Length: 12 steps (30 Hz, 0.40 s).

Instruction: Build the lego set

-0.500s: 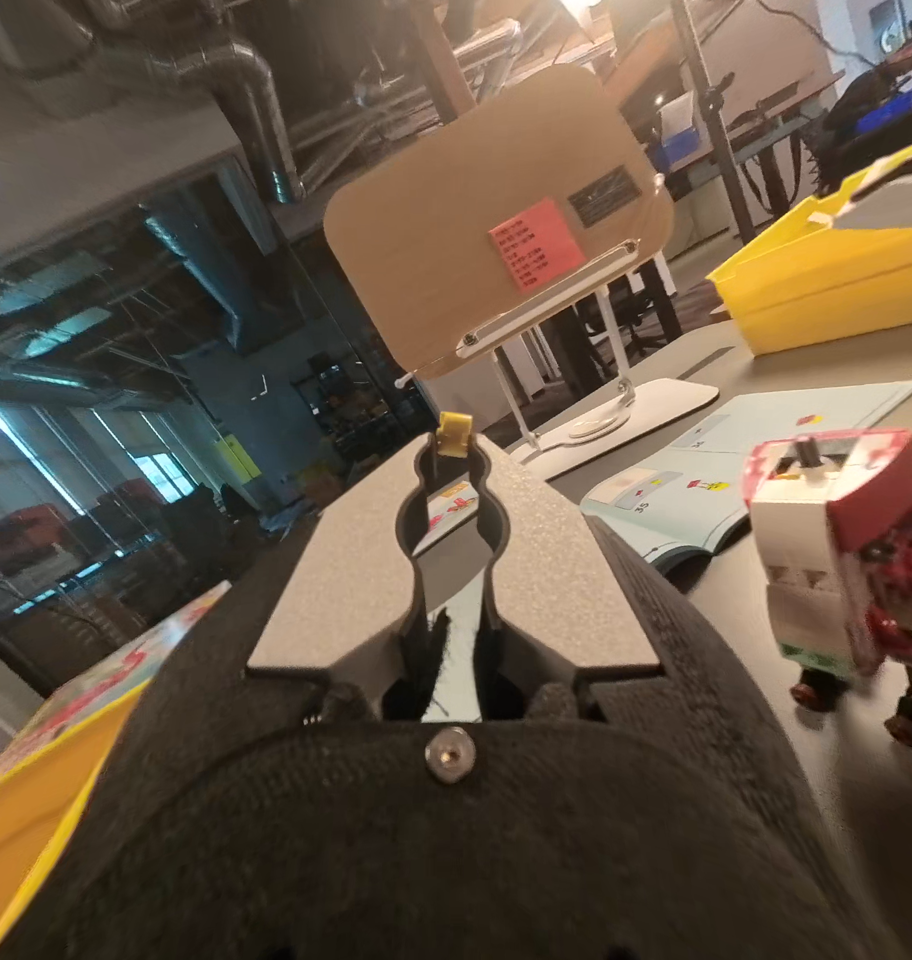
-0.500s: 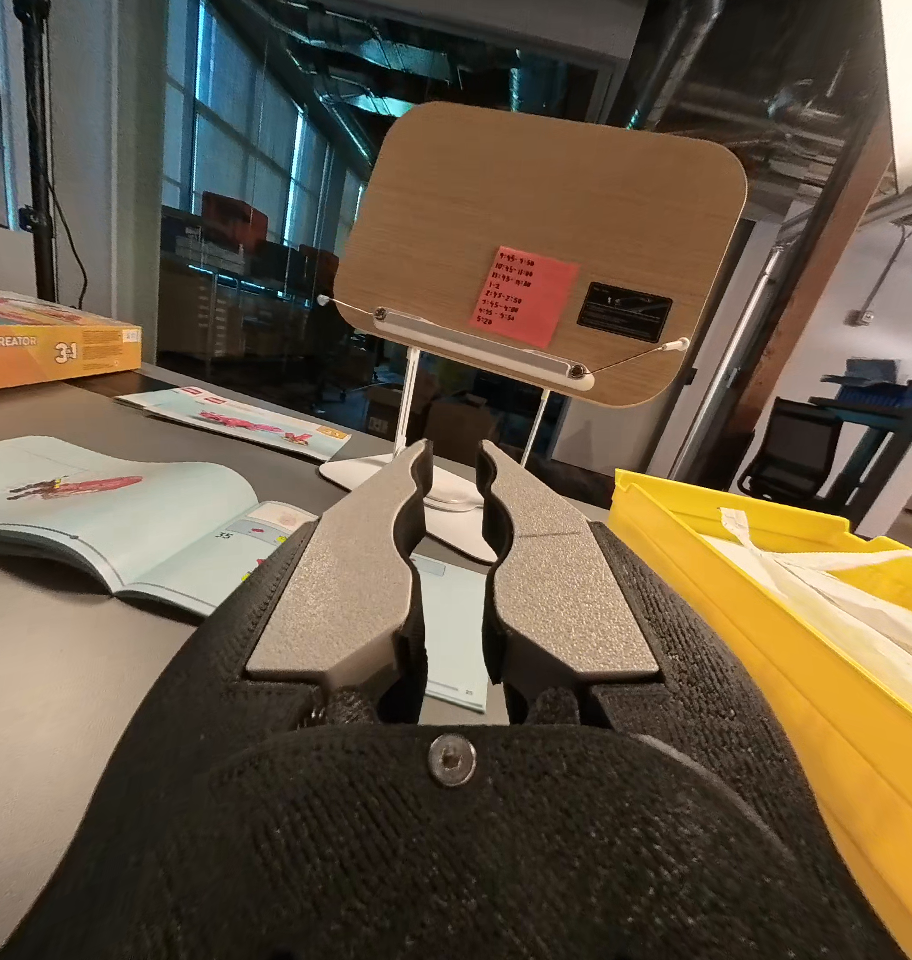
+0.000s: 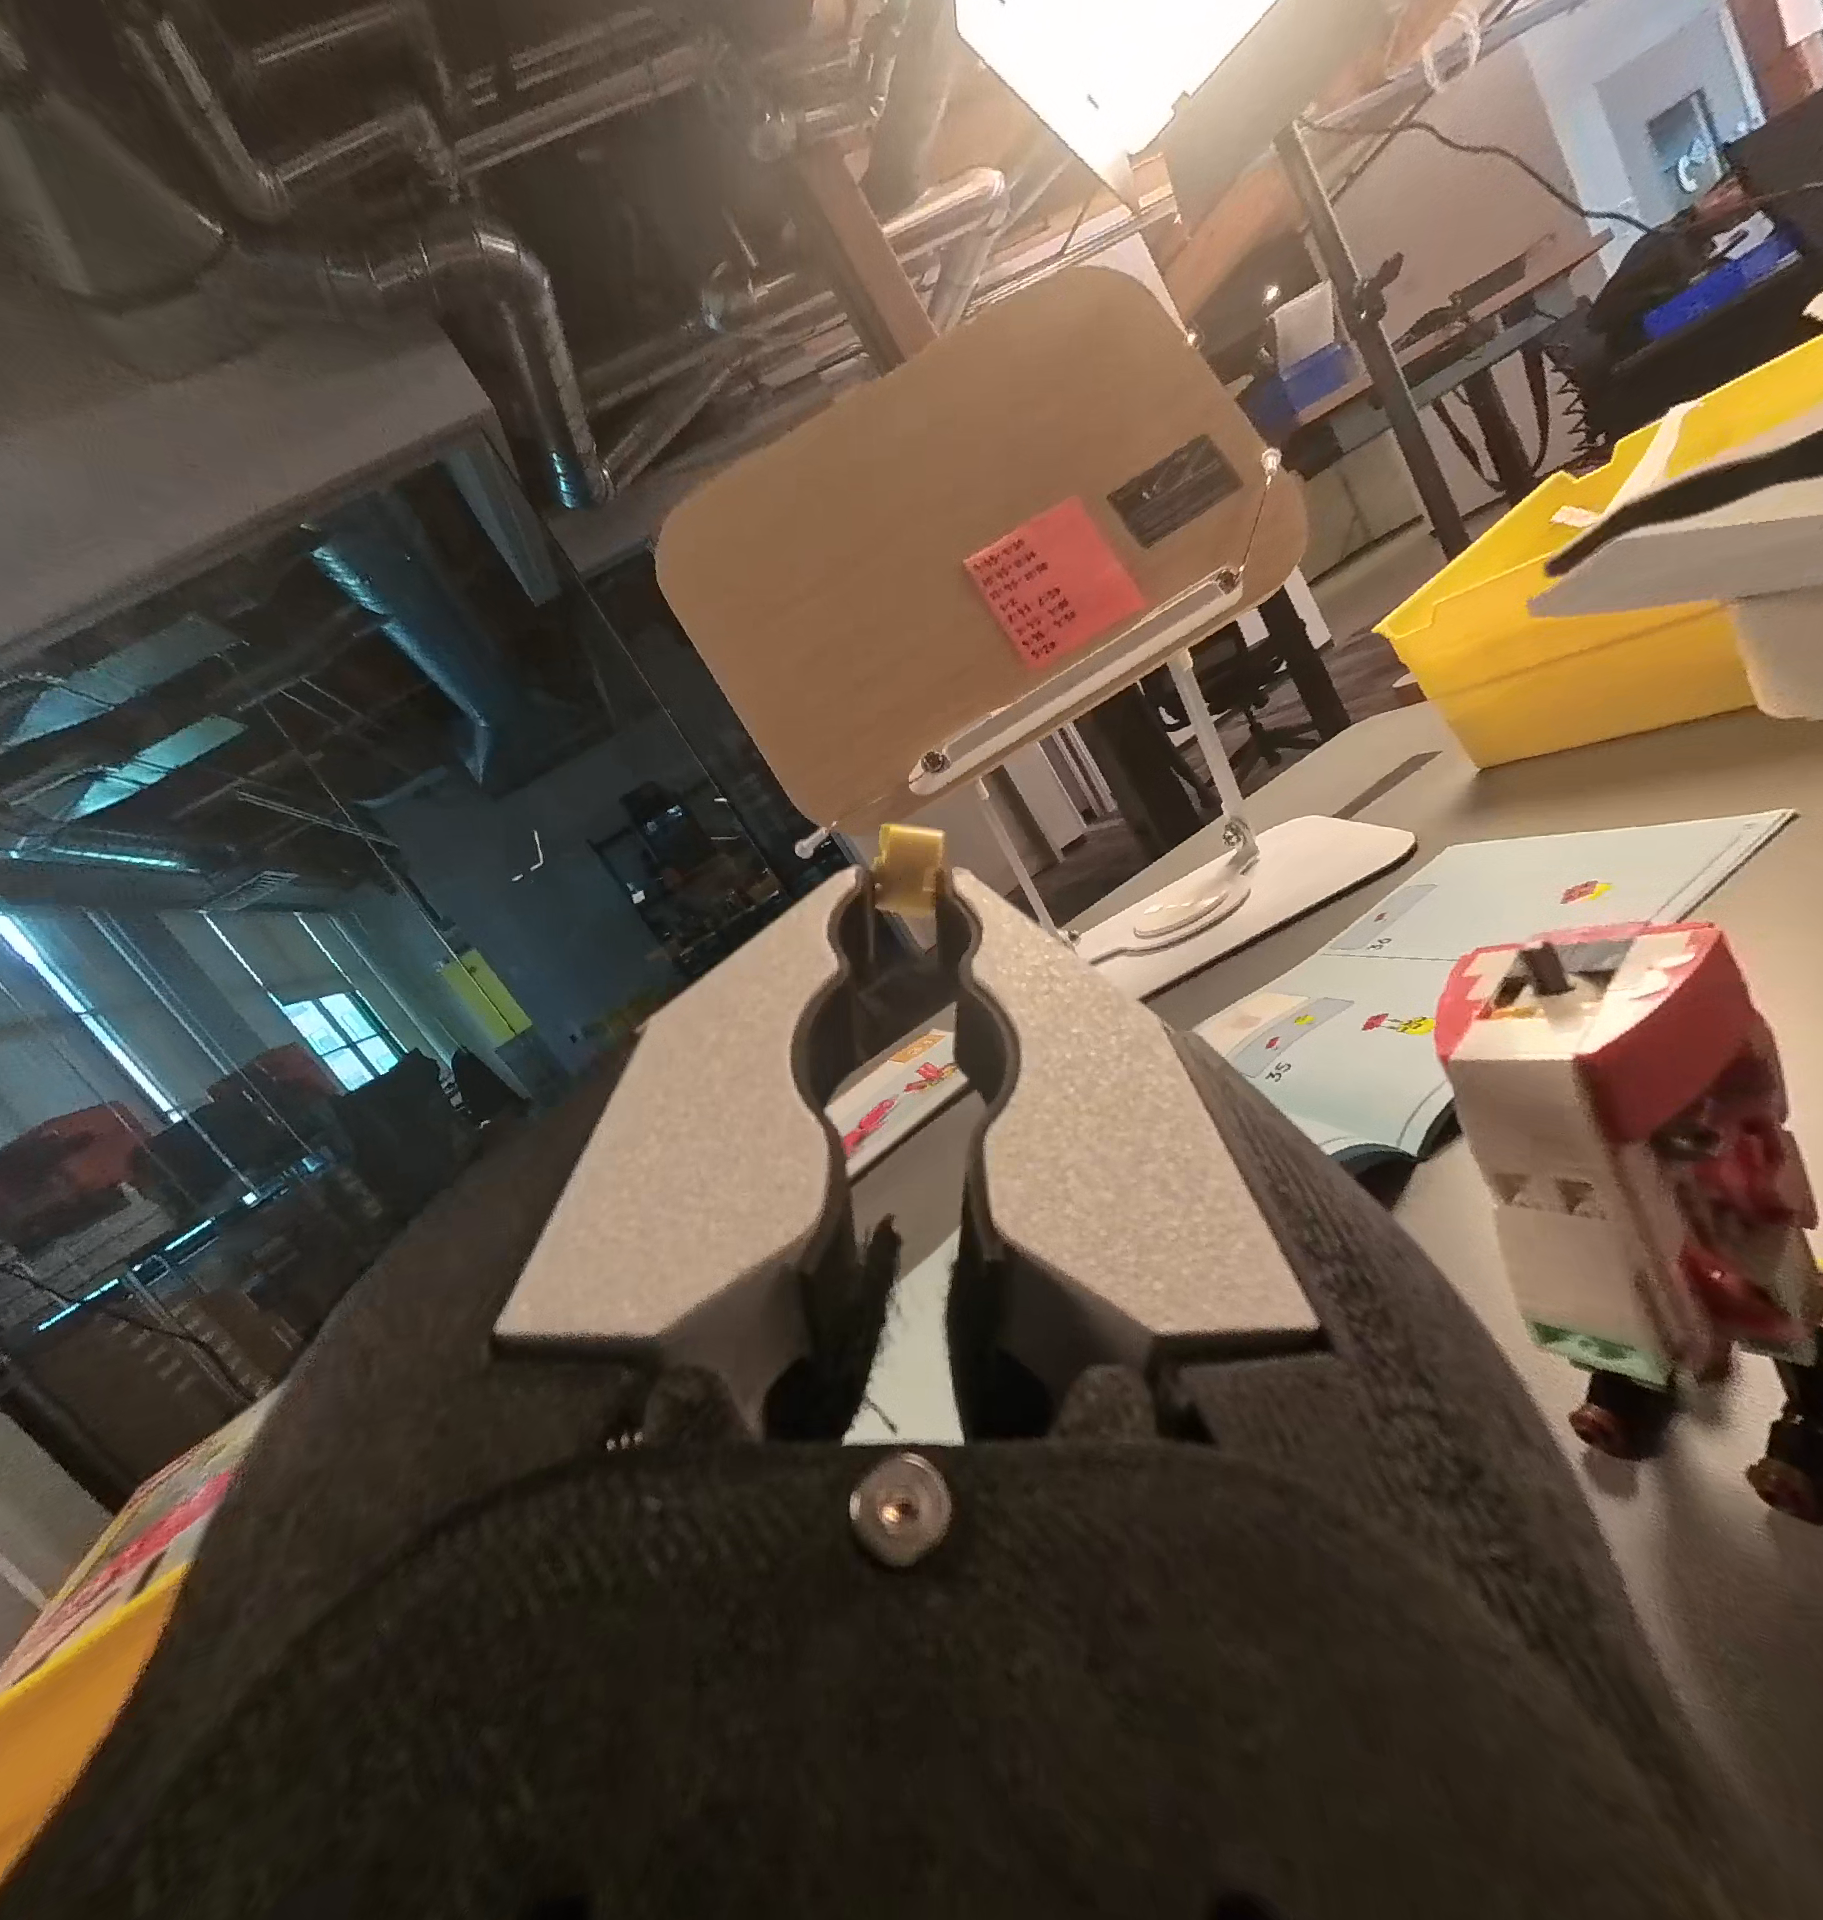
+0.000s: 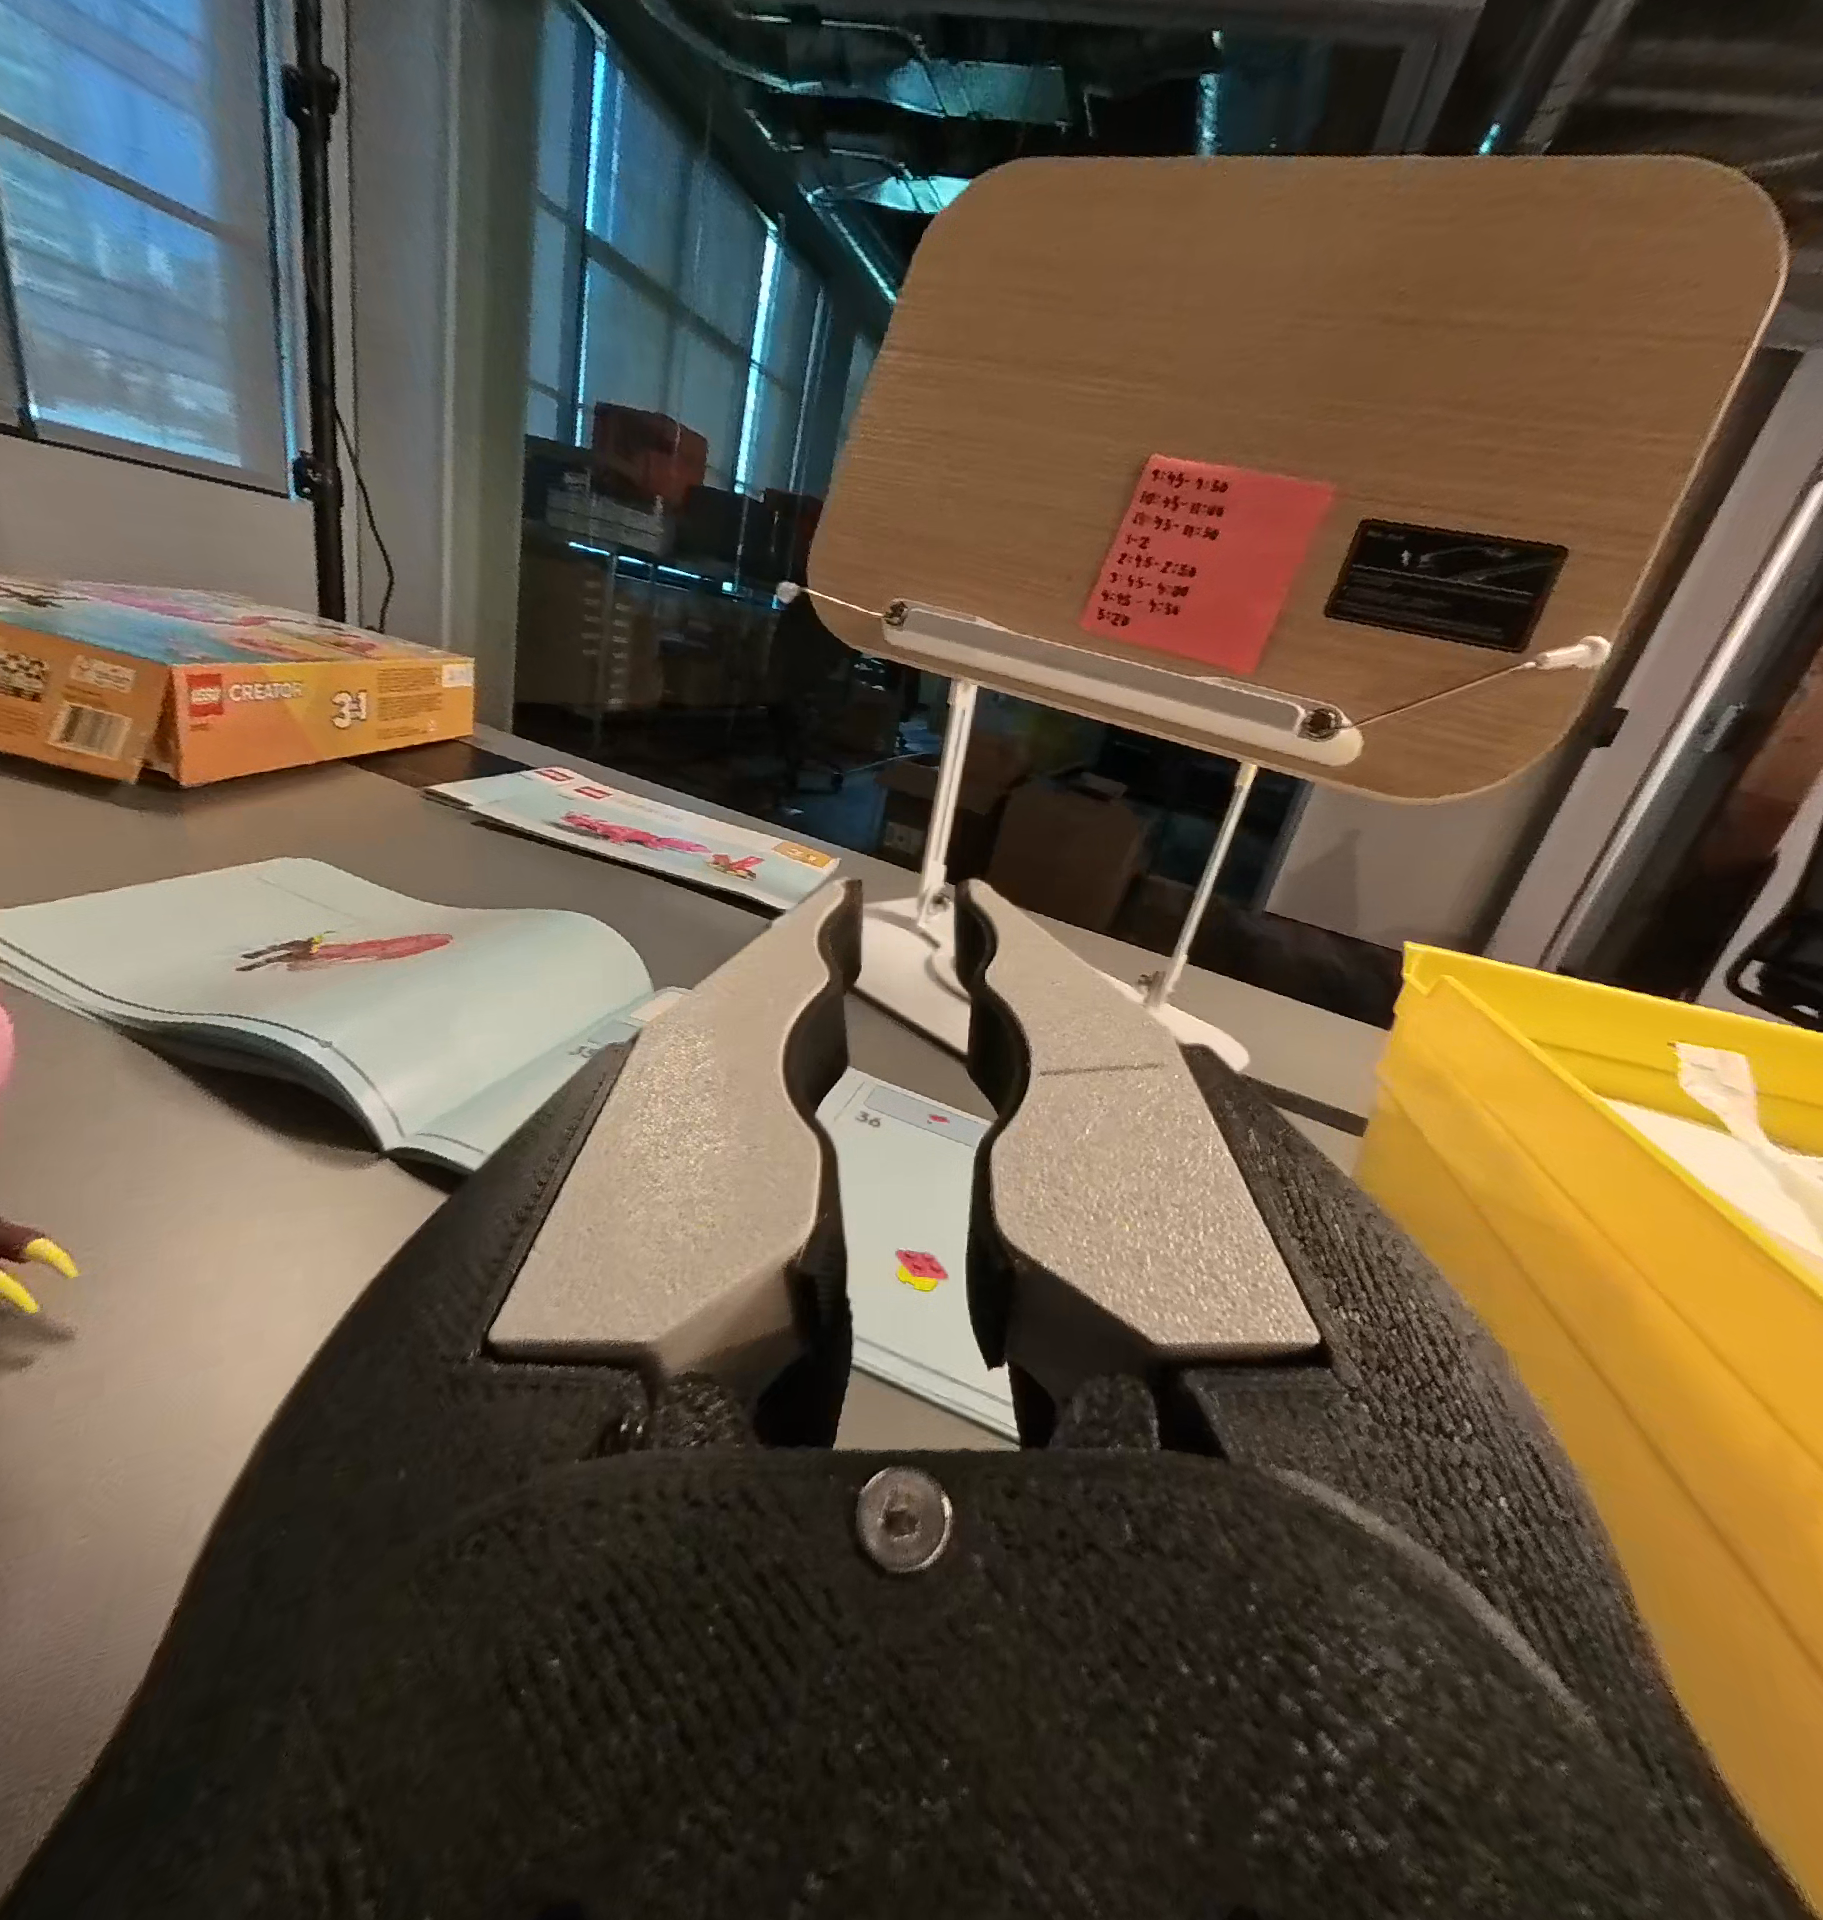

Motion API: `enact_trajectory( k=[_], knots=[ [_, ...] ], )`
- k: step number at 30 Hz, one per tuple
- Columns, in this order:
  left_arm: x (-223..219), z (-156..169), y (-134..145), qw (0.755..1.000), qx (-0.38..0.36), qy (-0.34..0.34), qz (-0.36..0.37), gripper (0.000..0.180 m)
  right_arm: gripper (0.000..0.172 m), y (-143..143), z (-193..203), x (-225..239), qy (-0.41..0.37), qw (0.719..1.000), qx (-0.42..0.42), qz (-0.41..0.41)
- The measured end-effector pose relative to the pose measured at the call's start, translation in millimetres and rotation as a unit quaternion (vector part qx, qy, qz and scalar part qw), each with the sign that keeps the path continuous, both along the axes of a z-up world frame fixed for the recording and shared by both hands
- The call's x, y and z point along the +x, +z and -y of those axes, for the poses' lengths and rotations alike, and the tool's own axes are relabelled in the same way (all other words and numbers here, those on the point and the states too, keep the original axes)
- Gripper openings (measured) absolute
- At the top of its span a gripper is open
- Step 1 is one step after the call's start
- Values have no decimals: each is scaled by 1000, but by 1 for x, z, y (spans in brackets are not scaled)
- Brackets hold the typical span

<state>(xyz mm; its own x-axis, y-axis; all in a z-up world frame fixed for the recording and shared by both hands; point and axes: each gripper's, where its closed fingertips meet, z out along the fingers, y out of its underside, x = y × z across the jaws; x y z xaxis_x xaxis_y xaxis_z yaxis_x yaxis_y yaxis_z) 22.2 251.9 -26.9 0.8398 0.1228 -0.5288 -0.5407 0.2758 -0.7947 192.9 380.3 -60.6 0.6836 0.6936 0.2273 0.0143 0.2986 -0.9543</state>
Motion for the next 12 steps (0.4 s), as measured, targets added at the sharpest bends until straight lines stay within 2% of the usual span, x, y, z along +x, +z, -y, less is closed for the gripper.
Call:
enact_trajectory(
  k=[2,5,7,9,12],
  knots=[
    [3,2,2,1000,2,-7,-4,9,11,1,4,-3,11,1000,-1,-1],
    [23,7,6,998,-7,-64,9,10,10,0,8,-4,23,999,-31,-1],
    [44,19,14,994,1,-111,1,10,10,8,30,-14,90,992,-85,-12],
    [70,32,24,987,13,-152,-47,9,13,22,75,-28,218,964,-151,-14],
    [114,51,24,966,7,-229,-120,9,11,40,149,-35,407,879,-248,-15]
  ],
)
